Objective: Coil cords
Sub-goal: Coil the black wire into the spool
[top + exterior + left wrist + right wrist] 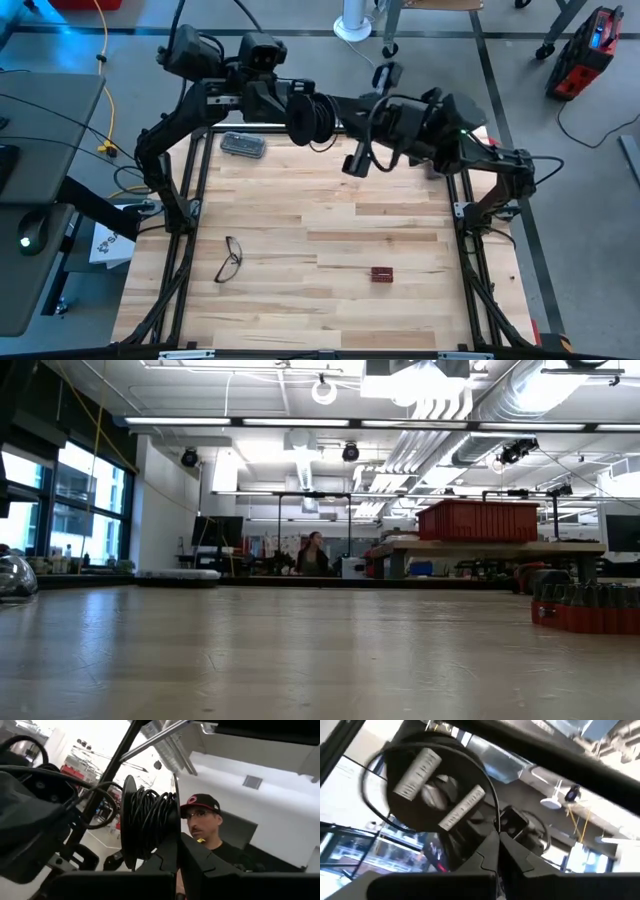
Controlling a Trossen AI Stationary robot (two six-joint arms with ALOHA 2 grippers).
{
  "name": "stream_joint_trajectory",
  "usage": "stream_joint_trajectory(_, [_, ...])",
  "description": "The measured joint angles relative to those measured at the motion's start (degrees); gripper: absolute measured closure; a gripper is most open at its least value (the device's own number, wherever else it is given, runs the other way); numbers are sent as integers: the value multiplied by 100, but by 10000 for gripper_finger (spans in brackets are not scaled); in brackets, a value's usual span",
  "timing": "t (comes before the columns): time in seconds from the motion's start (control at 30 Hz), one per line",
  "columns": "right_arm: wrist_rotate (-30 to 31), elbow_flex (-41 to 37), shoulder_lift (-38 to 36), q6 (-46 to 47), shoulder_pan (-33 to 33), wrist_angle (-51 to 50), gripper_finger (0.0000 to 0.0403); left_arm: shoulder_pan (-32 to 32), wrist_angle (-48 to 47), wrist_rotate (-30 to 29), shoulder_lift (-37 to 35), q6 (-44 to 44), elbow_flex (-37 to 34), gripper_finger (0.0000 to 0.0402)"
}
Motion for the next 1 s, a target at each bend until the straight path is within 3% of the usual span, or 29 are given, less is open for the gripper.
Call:
stream_joint_trajectory(0.17, [-163, -2, 17, 653, -143, 41, 403, -167, -688, -55, 16, -2, 0, 401])
stream_joint_trajectory(0.37, [-258, 116, 24, 524, 28, -175, 403, -161, -753, -271, 24, 134, -8, 401])
stream_joint_trajectory(0.53, [309, 289, 10, -84, 242, -301, 403, -14, -720, -352, -54, 251, -1, 401])
stream_joint_trajectory(0.7, [491, 341, 13, -358, 336, -350, 403, 84, -750, -466, -63, 336, -1, 401])
stream_joint_trajectory(1.0, [793, 339, 13, -402, 285, -463, 403, -8, -1667, -436, -38, 594, 12, 401])
